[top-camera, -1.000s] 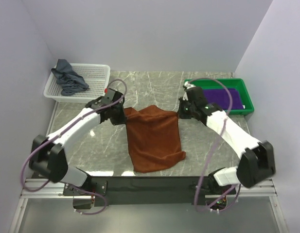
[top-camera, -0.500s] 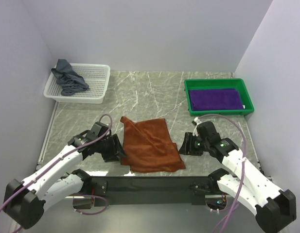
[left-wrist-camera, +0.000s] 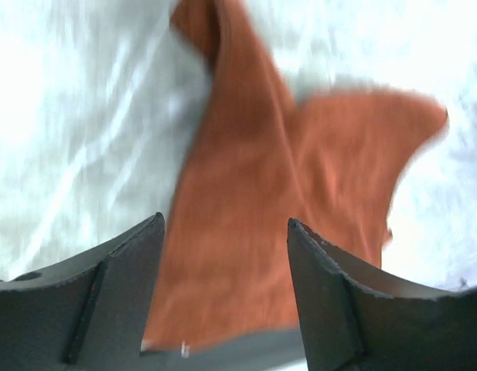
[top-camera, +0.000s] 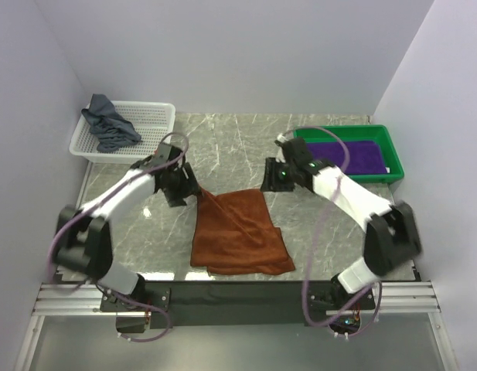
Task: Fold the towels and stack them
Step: Flatten out the crumpled towel
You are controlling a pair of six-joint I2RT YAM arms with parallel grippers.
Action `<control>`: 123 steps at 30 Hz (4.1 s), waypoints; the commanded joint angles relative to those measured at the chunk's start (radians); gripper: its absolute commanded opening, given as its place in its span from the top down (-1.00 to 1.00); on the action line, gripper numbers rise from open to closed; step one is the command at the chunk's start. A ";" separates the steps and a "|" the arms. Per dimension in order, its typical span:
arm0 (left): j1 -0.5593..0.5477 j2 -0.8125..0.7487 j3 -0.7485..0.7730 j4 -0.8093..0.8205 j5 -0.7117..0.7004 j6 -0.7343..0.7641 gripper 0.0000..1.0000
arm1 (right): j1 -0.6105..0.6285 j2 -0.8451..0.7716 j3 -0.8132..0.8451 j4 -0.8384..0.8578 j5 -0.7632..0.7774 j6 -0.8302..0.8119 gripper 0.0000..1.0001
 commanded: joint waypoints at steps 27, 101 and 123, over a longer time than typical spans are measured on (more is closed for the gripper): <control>0.040 0.194 0.196 0.104 -0.071 0.082 0.99 | 0.002 0.127 0.100 0.141 0.110 -0.033 1.00; -0.153 -0.339 -0.506 0.184 0.006 -0.098 0.98 | 0.140 -0.079 -0.305 0.100 -0.037 -0.069 0.58; -0.210 -0.373 -0.565 0.188 -0.082 -0.164 0.99 | 0.144 0.254 -0.043 0.252 -0.245 -0.191 -0.15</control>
